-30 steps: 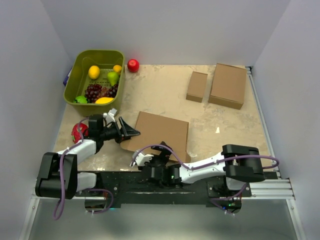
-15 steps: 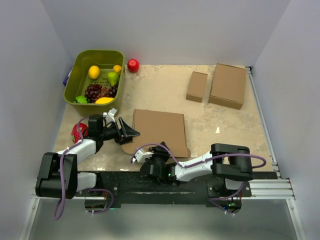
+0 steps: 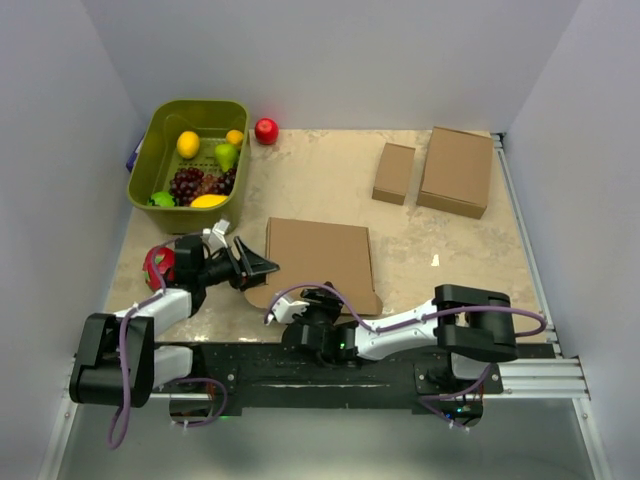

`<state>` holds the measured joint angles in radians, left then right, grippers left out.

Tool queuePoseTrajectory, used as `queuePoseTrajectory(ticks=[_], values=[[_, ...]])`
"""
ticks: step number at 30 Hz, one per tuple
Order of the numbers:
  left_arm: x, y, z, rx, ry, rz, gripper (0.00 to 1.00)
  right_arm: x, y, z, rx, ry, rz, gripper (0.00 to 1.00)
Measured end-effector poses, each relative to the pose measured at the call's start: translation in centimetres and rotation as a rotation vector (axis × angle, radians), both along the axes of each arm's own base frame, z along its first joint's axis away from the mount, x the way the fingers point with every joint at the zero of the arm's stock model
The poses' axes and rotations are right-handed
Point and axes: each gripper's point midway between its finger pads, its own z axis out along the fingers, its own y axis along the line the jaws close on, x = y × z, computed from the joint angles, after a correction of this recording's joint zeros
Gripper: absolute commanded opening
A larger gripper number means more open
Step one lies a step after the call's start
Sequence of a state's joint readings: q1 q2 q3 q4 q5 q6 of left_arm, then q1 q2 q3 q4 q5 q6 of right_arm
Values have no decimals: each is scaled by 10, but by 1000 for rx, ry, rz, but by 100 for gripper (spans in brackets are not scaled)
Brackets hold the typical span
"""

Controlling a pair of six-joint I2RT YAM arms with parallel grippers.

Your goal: Fold the paper box

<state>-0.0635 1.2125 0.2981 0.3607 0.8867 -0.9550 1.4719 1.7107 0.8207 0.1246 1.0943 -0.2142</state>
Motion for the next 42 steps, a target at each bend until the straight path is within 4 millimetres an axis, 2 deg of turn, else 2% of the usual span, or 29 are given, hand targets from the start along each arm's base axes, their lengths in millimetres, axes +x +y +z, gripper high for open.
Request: queuePoseTrajectory(ticks=[2,4,6,12,15,16,18,20,22,24,26,28,31,34,37,42], values=[[-4,-1,-1,-26,26,10,22,-1,0,-4,-7,10,4,75],[-6,-1,0,-46,44,21,15,-1,0,-4,-4,13,4,83],[-8,-2,5,-66,43,32,10,-1,1,-3,2,11,4,85],[-16,-3,22,-124,28,51,4,5,-1,18,72,-70,-7,84],[-22,-3,27,-150,23,51,3,7,-3,25,85,-124,-2,77],[-24,-3,27,-156,21,51,3,8,-3,26,80,-137,3,69],[-27,-4,26,-169,20,54,4,9,-4,26,53,-170,23,62],[-29,-4,26,-172,13,53,6,8,-4,23,14,-184,44,50],[-29,-4,27,-173,4,52,6,8,-4,23,-11,-190,56,48],[-27,-3,28,-170,-18,54,4,8,-6,23,-26,-184,57,53],[-27,-3,27,-181,7,64,0,7,-9,28,-12,-166,54,76],[-29,-4,30,-217,34,74,0,6,-9,39,39,-147,43,93],[-30,-6,35,-263,55,72,0,4,-10,57,124,-103,34,99],[-30,-8,38,-294,74,64,0,-3,-10,79,253,-26,53,99],[-28,-8,41,-314,76,60,0,-10,-17,110,420,67,85,99],[-24,-5,48,-342,64,64,0,7,-47,153,669,201,75,99]])
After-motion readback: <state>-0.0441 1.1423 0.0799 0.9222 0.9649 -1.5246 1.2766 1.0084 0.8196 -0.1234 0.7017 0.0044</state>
